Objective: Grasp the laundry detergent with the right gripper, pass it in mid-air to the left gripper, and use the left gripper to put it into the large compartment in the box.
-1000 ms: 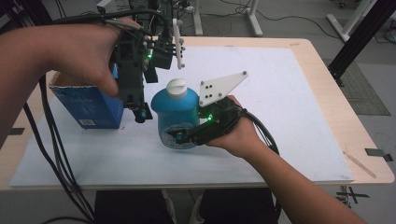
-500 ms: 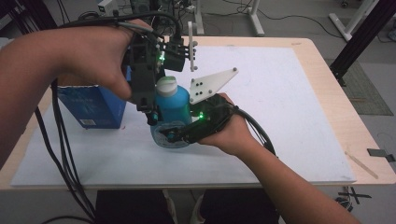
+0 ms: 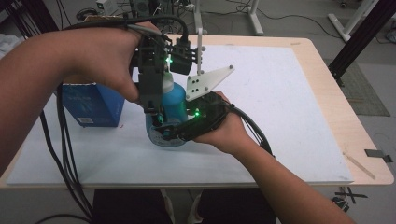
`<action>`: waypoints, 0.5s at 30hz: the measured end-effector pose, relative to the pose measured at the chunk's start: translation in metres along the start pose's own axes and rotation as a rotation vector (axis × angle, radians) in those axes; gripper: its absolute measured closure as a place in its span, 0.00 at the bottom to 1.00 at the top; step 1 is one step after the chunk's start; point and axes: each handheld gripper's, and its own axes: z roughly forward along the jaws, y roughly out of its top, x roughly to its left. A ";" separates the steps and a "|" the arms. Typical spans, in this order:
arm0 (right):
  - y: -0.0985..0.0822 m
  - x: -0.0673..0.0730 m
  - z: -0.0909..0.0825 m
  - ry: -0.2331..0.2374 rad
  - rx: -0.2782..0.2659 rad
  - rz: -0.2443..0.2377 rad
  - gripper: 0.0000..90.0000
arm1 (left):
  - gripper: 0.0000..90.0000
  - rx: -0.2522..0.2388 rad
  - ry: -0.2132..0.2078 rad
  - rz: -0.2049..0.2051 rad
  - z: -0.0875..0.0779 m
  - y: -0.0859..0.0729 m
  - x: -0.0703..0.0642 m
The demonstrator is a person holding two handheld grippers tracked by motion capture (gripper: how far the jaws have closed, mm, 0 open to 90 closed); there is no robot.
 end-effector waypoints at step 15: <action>-0.002 -0.002 0.003 0.005 -0.002 0.005 0.50 | 0.03 0.006 0.026 -0.030 0.005 -0.003 0.002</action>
